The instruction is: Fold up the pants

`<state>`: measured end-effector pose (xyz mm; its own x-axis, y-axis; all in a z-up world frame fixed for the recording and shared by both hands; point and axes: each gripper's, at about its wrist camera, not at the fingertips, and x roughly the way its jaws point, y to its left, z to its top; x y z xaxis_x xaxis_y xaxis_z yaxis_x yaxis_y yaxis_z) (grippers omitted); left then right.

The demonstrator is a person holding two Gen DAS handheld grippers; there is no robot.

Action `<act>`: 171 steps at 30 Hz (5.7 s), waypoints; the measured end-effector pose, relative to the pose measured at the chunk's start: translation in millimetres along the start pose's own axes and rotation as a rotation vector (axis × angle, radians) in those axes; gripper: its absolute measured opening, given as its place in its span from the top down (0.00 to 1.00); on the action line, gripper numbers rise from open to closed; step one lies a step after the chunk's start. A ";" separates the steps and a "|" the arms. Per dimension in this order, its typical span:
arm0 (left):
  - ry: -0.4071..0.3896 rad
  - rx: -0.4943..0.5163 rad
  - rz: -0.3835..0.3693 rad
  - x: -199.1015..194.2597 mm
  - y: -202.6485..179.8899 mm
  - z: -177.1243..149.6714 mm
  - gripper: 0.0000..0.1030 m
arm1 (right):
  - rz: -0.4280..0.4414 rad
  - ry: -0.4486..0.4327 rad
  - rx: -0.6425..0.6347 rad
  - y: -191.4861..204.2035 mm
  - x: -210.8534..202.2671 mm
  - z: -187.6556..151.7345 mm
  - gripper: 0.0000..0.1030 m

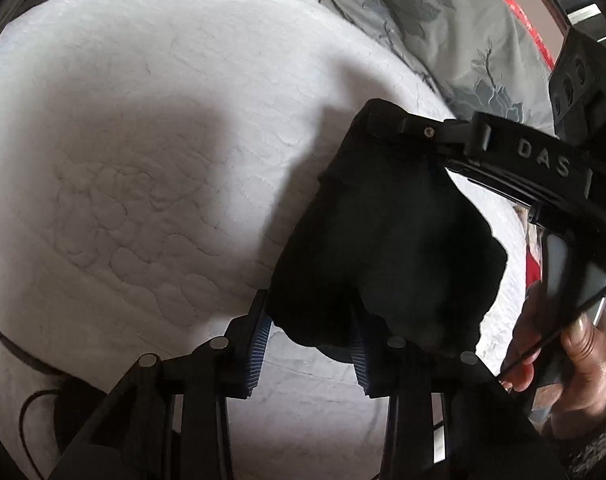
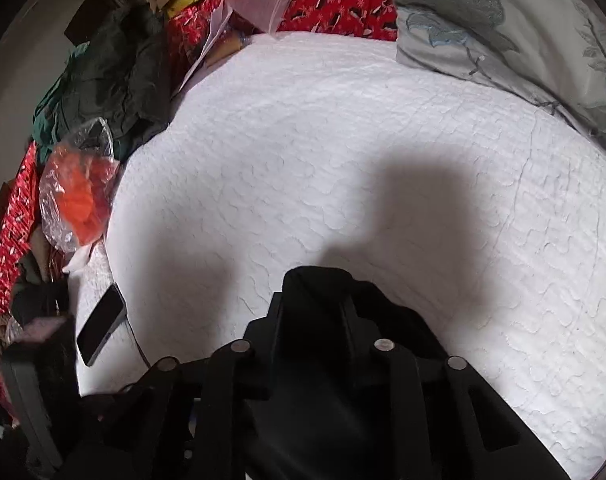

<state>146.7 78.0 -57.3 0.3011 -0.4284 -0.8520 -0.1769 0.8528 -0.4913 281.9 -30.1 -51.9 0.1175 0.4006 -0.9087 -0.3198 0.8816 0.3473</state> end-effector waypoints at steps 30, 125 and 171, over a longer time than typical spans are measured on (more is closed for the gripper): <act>-0.013 0.165 0.158 1.6 -53.6 80.7 0.30 | 0.165 -0.226 0.477 -91.5 -84.2 -138.7 0.46; 0.003 0.294 0.256 34.5 -62.1 2.9 0.23 | 0.098 -0.264 0.602 -99.1 -76.2 -211.0 0.56; 0.120 0.499 0.124 86.4 -58.8 71.6 0.01 | -0.015 -0.238 0.415 -94.6 -55.4 -157.2 0.33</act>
<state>250.3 12.1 -89.1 0.1918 -0.3214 -0.9273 0.2724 0.9251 -0.2644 157.8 -175.0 -70.8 0.3467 0.3905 -0.8528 0.0807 0.8934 0.4419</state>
